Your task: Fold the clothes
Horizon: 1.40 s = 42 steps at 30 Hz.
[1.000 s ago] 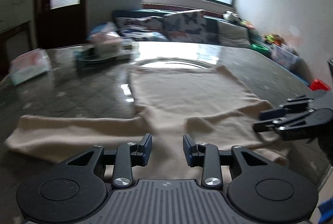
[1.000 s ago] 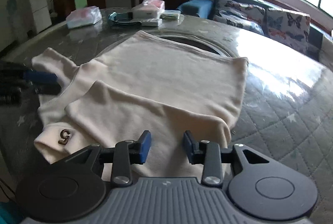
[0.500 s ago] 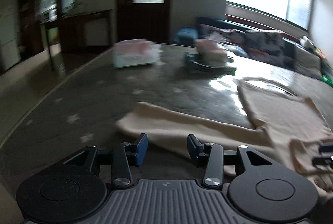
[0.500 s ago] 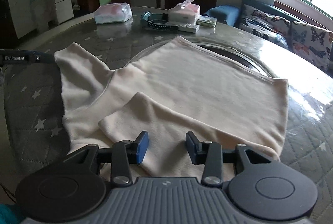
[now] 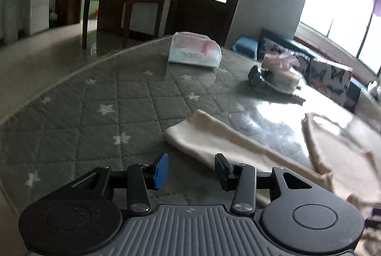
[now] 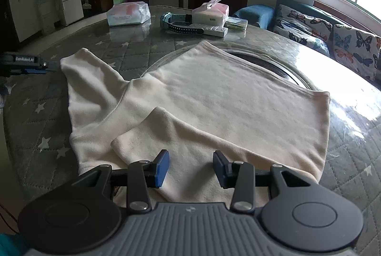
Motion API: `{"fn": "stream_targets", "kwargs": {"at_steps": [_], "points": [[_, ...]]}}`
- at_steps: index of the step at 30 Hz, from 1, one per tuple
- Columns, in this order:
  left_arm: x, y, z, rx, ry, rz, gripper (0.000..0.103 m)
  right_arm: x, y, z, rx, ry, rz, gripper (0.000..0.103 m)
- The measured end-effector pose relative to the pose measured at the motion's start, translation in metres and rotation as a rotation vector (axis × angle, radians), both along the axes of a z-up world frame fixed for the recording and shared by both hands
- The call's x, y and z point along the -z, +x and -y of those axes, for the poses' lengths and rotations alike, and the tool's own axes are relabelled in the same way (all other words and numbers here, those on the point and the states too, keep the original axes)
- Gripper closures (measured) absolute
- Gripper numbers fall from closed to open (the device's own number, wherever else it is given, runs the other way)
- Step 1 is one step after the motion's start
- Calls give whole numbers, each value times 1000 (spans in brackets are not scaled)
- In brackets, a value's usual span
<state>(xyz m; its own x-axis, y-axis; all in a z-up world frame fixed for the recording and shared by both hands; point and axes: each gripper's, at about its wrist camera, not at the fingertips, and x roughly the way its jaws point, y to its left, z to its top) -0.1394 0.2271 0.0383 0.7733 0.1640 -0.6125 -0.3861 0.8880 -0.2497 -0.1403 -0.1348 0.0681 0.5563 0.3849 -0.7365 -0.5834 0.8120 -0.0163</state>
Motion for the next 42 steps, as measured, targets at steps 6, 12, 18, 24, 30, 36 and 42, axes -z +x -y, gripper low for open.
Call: {"fn": "stream_targets", "kwargs": {"at_steps": [6, 12, 18, 24, 30, 36, 42], "points": [[6, 16, -12, -60, -51, -24, 62, -2, 2, 1, 8, 12, 2, 61], [10, 29, -11, -72, -46, -35, 100, -2, 5, 5, 30, 9, 2, 61], [-24, 25, 20, 42, -35, 88, 101, -9, 9, 24, 89, 37, 17, 61], [-72, 21, 88, 282, -34, 210, 101, -13, 11, 47, 153, 65, 28, 61], [-95, 20, 164, 546, -41, 268, 101, -15, 8, 75, 214, 85, 39, 61], [-83, 21, 239, 788, -30, 237, 101, -19, 3, 105, 279, 100, 42, 61], [-54, 21, 286, 923, -34, 163, 100, -21, 2, 124, 332, 92, 45, 62]]}}
